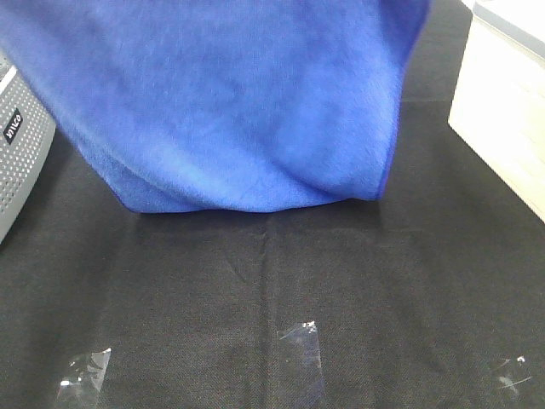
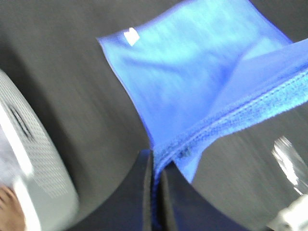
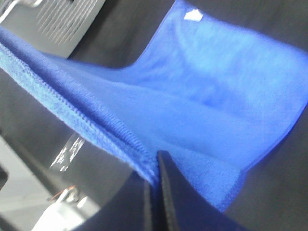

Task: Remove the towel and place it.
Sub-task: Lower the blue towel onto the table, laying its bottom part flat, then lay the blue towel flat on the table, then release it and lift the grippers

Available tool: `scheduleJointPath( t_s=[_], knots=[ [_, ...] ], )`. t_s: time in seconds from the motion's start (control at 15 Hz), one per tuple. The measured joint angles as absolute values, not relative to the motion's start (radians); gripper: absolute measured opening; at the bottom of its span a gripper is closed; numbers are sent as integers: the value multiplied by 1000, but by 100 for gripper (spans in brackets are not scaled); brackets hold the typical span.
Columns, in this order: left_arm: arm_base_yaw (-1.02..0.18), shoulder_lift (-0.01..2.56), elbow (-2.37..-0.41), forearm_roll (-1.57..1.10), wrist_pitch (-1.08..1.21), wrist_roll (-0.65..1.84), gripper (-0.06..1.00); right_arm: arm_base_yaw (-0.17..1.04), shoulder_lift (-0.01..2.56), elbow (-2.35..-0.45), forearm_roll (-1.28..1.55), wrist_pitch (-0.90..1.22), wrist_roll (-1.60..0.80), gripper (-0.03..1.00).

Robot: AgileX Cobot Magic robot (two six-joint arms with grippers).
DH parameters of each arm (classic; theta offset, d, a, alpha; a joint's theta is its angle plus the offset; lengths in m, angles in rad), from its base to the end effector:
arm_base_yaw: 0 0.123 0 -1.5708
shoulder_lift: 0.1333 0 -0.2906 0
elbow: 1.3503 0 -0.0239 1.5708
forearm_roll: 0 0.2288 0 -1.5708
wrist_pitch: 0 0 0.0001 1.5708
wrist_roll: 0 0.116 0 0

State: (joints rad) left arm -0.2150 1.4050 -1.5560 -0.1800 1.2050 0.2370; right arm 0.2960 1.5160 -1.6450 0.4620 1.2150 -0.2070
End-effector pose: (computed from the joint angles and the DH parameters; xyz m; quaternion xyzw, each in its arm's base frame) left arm 0.2622 -0.0771 0.3968 0.2075 0.9280 -0.0864 0.2972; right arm 0.2741 0.1343 0.3987 -0.2169 0.9085 0.2404 0.2642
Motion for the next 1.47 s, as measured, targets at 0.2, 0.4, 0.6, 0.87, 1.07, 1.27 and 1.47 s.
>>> scheduleJointPath(
  t_s=[0.2, 0.4, 0.6, 0.87, 1.07, 1.27, 1.47],
  knots=[
    [-215, 1248, -1362, -237, 1199, 193, 0, 298, 1382, -1471, 492, 1211, -201, 1],
    [-217, 1061, -1162, -322, 1191, 186, 0, 299, 1275, -1315, 513, 1211, -188, 1],
    [-217, 933, -1030, -384, 1188, 175, 0, 304, 1183, -1197, 530, 1211, -160, 1],
    [-215, 754, -849, -486, 1184, 155, 0, 304, 1066, -1029, 563, 1215, -146, 1],
    [-215, 670, -739, -545, 1184, 154, 0, 304, 998, -924, 571, 1215, -144, 1],
    [-215, 652, -655, -584, 1184, 143, 0, 304, 954, -840, 578, 1215, -144, 1],
    [-215, 654, -538, -599, 1184, 106, 0, 304, 944, -722, 618, 1213, -143, 1]
  ],
)
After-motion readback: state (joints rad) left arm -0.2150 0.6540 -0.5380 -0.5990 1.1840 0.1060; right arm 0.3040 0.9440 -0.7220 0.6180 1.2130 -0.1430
